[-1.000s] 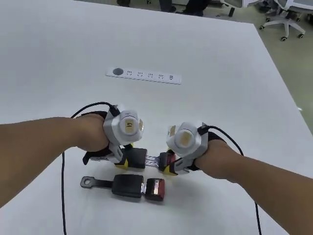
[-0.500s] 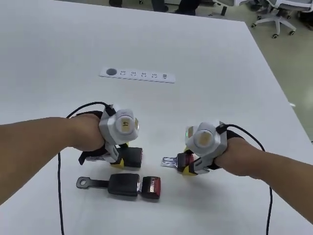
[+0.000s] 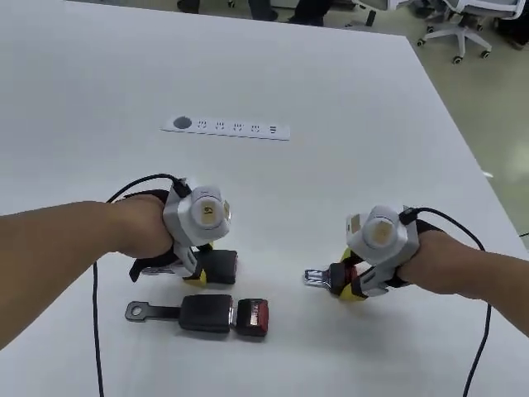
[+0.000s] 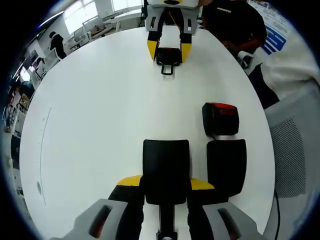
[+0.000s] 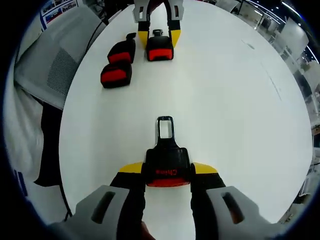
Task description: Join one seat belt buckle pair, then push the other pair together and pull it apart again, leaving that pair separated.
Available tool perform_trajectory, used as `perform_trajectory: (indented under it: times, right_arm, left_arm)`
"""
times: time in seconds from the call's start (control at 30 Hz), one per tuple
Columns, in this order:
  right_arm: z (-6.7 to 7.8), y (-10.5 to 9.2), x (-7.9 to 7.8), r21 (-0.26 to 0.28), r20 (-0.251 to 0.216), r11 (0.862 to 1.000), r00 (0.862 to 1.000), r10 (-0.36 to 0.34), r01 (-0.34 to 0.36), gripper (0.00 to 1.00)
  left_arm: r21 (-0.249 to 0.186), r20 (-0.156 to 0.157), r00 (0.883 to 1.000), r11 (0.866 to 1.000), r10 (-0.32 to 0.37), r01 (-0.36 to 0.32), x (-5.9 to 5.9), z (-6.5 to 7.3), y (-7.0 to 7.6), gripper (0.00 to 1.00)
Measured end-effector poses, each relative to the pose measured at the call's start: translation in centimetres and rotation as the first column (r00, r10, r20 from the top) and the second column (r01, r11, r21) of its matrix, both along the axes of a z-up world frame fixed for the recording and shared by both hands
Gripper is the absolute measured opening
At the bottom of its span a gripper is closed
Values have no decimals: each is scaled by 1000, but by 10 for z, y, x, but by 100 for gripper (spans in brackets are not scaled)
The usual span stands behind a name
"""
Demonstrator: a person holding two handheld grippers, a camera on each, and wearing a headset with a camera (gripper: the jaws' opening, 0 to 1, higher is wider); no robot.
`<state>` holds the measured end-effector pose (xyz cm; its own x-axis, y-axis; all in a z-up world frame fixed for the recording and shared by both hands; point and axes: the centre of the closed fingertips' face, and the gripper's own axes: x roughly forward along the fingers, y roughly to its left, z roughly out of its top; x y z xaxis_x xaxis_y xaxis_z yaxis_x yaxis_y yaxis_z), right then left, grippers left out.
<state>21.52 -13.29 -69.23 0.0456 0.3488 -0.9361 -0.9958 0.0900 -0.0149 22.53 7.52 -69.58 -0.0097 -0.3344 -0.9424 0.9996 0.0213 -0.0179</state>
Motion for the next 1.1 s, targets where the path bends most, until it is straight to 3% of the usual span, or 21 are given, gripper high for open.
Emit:
perform_trajectory:
  times: [0.3, 0.5, 0.57, 0.63, 0.77, 0.83, 0.93, 1.07, 1.1]
  right_arm:
    - [-2, 1, 2, -17, 2, 1000, 1000, 11, -11, 34]
    - [0, 1, 6, -35, 49, 999, 999, 5, -3, 40]
    - [2, 0, 9, -36, 78, 999, 997, -7, 10, 43]
    - [3, 3, 9, -1, 78, 999, 996, -38, 39, 45]
    - [20, 11, 2, 57, 97, 996, 992, -77, 72, 46]
    - [29, 16, -1, 91, 110, 991, 988, -105, 96, 47]
    - [44, 28, -6, 178, 125, 972, 976, -176, 153, 50]
    - [55, 36, -18, 229, 141, 957, 966, -215, 180, 54]
    - [55, 37, -20, 237, 145, 954, 964, -223, 185, 56]
  left_arm:
    - [-1, 1, 1000, 1000, 3, -3, 1, -2, 0, 34]
    - [-9, 2, 1000, 1000, 22, -22, 1, -1, -1, 35]
    - [3, 1, 999, 999, 35, -35, -1, -1, 1, 39]
    - [13, 30, 998, 999, 49, -50, 0, 3, 4, 46]
    - [-70, 92, 987, 990, 132, -126, 7, 28, 1, 50]
    - [-101, 108, 982, 985, 153, -142, 3, 41, 1, 52]
    - [-182, 152, 964, 965, 219, -191, 0, 58, 4, 58]
    - [-223, 180, 943, 945, 280, -238, -15, 70, 16, 70]
    - [-242, 190, 931, 934, 310, -262, -19, 73, 20, 73]
